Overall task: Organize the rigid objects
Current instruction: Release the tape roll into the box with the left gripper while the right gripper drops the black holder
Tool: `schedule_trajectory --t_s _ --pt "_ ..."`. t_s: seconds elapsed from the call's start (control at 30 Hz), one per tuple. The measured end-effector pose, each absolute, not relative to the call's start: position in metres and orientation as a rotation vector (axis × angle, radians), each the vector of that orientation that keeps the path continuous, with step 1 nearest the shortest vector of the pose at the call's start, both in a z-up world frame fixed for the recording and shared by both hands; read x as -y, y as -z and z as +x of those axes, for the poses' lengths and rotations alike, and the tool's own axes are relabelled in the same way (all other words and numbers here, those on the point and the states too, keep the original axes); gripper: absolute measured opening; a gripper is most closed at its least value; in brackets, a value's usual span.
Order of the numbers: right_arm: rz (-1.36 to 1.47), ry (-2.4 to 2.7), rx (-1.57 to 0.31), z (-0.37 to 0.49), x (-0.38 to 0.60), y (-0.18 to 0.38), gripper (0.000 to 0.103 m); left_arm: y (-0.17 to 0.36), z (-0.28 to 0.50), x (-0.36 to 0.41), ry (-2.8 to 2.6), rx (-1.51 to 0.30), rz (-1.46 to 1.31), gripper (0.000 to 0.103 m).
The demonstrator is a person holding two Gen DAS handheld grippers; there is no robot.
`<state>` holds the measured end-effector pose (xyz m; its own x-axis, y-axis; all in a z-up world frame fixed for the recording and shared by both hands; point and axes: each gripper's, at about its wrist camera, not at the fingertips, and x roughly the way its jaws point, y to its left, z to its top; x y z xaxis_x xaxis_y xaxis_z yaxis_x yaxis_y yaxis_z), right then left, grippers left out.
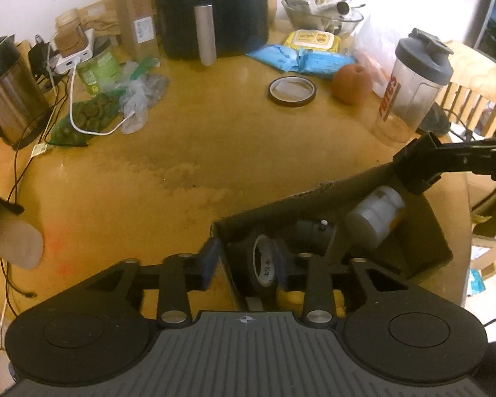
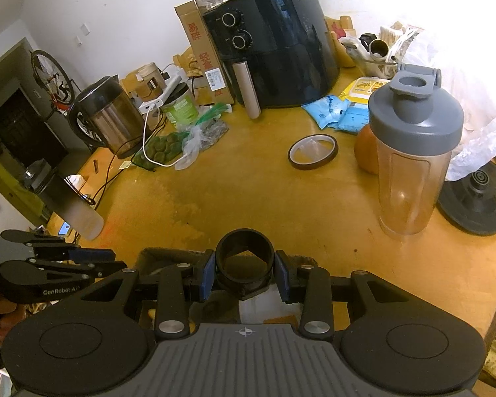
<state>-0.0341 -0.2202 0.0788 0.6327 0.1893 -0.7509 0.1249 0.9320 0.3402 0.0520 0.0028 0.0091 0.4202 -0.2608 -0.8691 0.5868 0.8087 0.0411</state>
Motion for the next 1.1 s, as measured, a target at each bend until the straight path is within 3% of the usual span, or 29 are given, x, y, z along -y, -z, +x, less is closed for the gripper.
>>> schedule_trajectory --t_s 0.17,1.1 --pt "0.384 -0.035 -0.896 -0.040 0.220 -0.077 0.040 -0.013 0.042 -0.009 0.521 -1.015 0.295 0.051" --pt "0.226 -0.064 -1.025 -0.061 0.191 -0.064 0.040 -0.007 0.014 -0.020 0.497 -1.063 0.126 0.052"
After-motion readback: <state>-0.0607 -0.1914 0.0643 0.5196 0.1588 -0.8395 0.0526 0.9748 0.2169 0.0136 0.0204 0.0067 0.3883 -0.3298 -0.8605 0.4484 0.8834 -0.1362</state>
